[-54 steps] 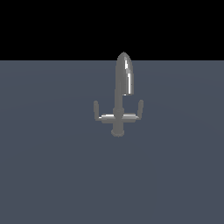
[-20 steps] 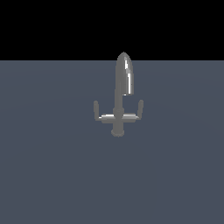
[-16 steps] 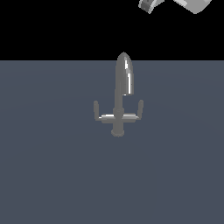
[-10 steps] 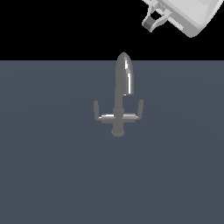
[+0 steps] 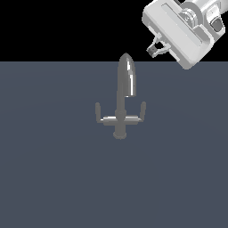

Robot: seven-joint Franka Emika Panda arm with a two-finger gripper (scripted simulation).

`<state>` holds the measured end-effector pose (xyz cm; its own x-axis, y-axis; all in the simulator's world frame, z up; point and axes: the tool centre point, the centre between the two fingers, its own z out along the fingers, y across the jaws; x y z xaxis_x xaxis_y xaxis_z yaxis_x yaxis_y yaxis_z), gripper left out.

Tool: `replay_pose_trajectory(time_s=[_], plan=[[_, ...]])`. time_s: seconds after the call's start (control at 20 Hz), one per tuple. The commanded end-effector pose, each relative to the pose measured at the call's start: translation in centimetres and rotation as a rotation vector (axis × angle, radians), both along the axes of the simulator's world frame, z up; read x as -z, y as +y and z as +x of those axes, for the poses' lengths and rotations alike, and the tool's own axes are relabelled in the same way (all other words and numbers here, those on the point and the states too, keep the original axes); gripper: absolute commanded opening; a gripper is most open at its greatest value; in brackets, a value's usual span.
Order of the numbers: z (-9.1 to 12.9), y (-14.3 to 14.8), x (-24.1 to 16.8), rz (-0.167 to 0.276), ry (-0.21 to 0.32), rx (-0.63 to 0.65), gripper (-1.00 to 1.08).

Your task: Turn on the faucet by rotating a designated handle.

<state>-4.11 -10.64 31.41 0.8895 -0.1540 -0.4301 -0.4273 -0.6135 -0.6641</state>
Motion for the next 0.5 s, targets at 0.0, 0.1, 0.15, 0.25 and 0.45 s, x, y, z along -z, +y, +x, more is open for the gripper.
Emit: replay_pose_trajectory(time_s=[0.0, 0.1, 0.15, 0.25, 0.45], plan=[[0.8, -0.4, 1.4, 0.051, 0.021, 0.02, -1.0], [1.4, -0.7, 2.6, 0.092, 0.038, 0.036, -1.0], [1.7, -0.8, 3.2, 0.113, 0.047, 0.044, -1.0], [2.3, -1.0, 4.5, 0.155, 0.066, 0.061, -1.0], [3.4, -1.3, 7.0, 0.24, 0.103, 0.094, -1.0]])
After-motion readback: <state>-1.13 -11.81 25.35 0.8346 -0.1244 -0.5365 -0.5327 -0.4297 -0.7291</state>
